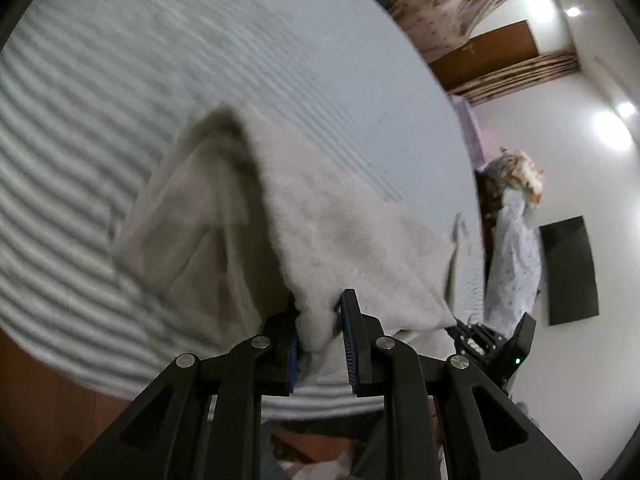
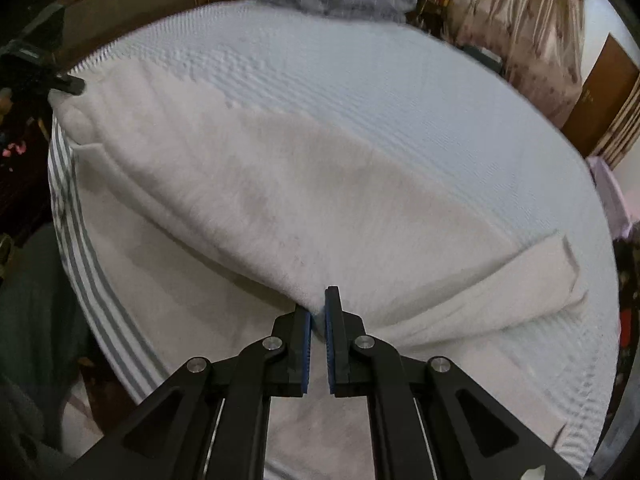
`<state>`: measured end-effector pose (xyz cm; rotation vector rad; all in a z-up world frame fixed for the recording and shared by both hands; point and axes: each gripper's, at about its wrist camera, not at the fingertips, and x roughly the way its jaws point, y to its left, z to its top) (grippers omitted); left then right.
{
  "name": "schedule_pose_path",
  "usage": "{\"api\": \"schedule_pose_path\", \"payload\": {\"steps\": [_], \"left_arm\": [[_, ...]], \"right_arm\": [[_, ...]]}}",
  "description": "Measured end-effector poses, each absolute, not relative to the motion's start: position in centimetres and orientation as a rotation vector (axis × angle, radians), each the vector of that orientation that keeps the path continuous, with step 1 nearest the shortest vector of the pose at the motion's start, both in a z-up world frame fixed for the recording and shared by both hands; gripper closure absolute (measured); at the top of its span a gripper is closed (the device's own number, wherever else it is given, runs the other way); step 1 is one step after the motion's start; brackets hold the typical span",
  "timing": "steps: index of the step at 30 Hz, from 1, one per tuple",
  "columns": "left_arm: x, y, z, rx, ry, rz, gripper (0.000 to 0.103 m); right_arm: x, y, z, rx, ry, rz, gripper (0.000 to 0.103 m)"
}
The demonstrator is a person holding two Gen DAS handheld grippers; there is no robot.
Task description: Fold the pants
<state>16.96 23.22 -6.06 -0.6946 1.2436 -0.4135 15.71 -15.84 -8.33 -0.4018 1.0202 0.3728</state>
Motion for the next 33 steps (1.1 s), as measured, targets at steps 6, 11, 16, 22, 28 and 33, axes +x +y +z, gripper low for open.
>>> {"api": "schedule_pose_path", "payload": {"steps": [6, 11, 16, 22, 28, 33], "left_arm": [[14.9, 23.2, -7.9, -0.665, 1.248, -0.374, 0.078], [12.6, 25.2, -6.2, -0.681, 1.145, -0.330, 0.041], [10.0, 27.4, -6.5, -0.807, 1.124, -0.290, 0.036], [8.0, 27.5, -10.6, -0.969, 1.195, -0.262, 0.036], [8.4, 26.4, -12.3, -1.072, 1.167, -0.264, 0.036], [9.8, 25.5, -12.6, -1.143, 1.122, -0.236, 0.036]], "right_arm": [[16.1, -14.9, -11.6, -0.387, 1.076, 0.339, 0.084], [15.2, -14.9, -10.4, -0.307, 1.047, 0.341, 0.059], [13.3, -16.2, -9.6, -0.136, 1.040, 0.336, 0.056], [11.9, -18.8, -9.5, 0.133, 1.054, 0.296, 0.055], [12.0, -21.4, -10.1, 0.324, 1.080, 0.241, 0.055], [12.6, -22.4, -10.6, 0.442, 1.118, 0.163, 0.055]]}}
